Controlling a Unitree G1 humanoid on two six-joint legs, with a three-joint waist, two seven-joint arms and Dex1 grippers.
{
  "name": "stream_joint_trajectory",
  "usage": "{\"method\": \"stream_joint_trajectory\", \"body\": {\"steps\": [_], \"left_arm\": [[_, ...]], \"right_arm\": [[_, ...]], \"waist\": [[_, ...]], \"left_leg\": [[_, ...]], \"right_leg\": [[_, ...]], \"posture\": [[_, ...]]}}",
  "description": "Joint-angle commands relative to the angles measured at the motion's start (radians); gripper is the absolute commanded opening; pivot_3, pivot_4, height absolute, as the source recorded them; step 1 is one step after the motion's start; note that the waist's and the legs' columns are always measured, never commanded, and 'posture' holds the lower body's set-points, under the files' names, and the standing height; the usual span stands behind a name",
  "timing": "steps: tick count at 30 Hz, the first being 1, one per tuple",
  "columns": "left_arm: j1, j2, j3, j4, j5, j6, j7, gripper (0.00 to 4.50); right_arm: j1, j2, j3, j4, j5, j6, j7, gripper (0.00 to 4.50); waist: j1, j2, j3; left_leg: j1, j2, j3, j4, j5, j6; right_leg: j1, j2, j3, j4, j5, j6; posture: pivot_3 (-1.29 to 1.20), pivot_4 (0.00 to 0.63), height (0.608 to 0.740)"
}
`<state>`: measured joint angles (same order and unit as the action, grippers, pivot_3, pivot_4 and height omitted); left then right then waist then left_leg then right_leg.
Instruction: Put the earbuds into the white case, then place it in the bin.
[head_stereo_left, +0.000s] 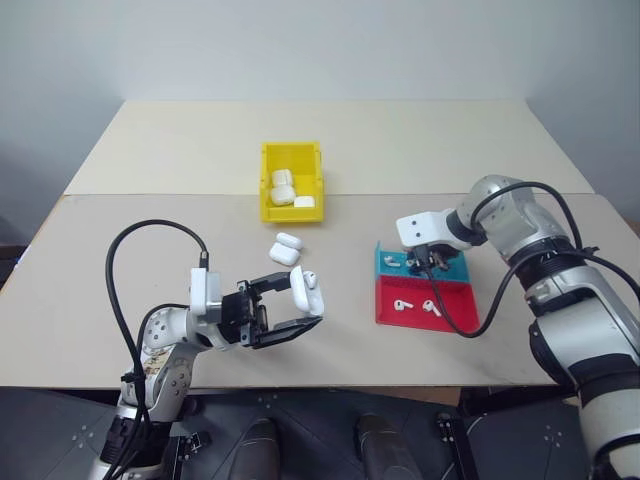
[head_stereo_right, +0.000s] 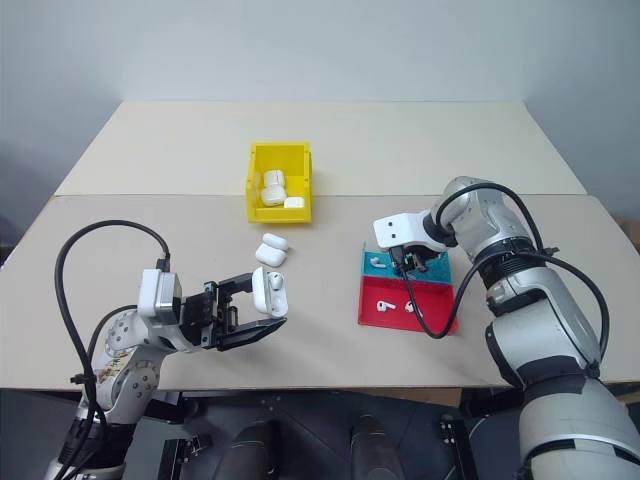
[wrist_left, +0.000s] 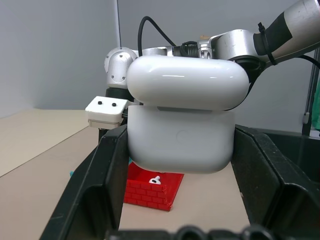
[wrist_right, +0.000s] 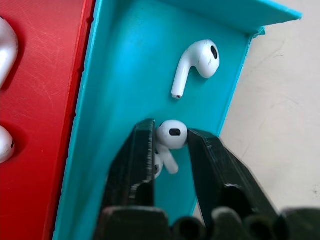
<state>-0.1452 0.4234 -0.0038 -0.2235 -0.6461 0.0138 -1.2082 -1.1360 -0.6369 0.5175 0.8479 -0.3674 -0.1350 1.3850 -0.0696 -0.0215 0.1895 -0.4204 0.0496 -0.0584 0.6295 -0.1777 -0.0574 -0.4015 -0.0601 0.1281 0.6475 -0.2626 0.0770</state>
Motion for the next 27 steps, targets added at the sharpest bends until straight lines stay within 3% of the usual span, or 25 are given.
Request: {"method": "stream_joint_trajectory", "body": {"steps": [1, 8, 12, 20, 23, 27], "left_arm": [[-0.006, 0.001, -0.004, -0.035, -0.004, -0.004, 0.0, 2.8], [-0.01, 0.001, -0.003, -0.03, -0.001, -0.004, -0.001, 2.8], [-0.014, 0.0, -0.003, -0.028, -0.002, -0.001, -0.001, 2.8], [-0.023, -0.003, -0.005, -0.021, -0.004, 0.0, -0.006, 2.8], [-0.043, -0.01, -0.005, -0.015, -0.01, 0.002, -0.007, 2.8], [-0.085, -0.03, -0.009, -0.014, -0.027, 0.001, -0.016, 2.8]], "right_arm": [[-0.008, -0.001, -0.018, -0.004, -0.002, -0.006, 0.002, 1.23], [-0.004, 0.001, -0.02, -0.003, -0.003, -0.005, -0.001, 1.23], [-0.003, 0.002, -0.022, -0.006, 0.0, -0.002, 0.0, 0.64], [0.007, -0.005, -0.049, -0.041, 0.017, 0.029, 0.006, 0.64], [0.011, -0.02, -0.117, -0.13, 0.077, 0.121, 0.021, 0.64], [0.069, -0.066, -0.288, -0.427, 0.226, 0.411, 0.032, 0.64]], "waist": [[0.0, 0.0, 0.0], [0.0, 0.0, 0.0], [0.0, 0.0, 0.0], [0.0, 0.0, 0.0], [0.0, 0.0, 0.0], [0.002, 0.0, 0.0]], "left_leg": [[0.0, 0.0, 0.0, 0.0, 0.0, 0.0], [0.0, 0.0, 0.0, 0.0, 0.0, 0.0], [0.0, 0.0, 0.0, 0.0, 0.0, 0.0], [0.0, 0.0, 0.0, 0.0, 0.0, 0.0], [0.0, 0.0, 0.0, 0.0, 0.0, 0.0], [-0.002, 0.0, -0.001, 0.0, 0.0, 0.0]], "right_leg": [[0.0, 0.0, 0.0, 0.0, 0.0, 0.0], [0.0, 0.0, 0.0, 0.0, 0.0, 0.0], [0.0, 0.0, 0.0, 0.0, 0.0, 0.0], [0.0, 0.0, 0.0, 0.0, 0.0, 0.0], [0.0, 0.0, 0.0, 0.0, 0.0, 0.0], [-0.001, 0.0, 0.0, 0.0, 0.0, 0.0]], "posture": [[0.0, 0.15, 0.74], [0.0, 0.15, 0.74], [0.0, 0.15, 0.74], [0.0, 0.15, 0.74], [0.0, 0.15, 0.74], [0.0, 0.15, 0.74]]}}
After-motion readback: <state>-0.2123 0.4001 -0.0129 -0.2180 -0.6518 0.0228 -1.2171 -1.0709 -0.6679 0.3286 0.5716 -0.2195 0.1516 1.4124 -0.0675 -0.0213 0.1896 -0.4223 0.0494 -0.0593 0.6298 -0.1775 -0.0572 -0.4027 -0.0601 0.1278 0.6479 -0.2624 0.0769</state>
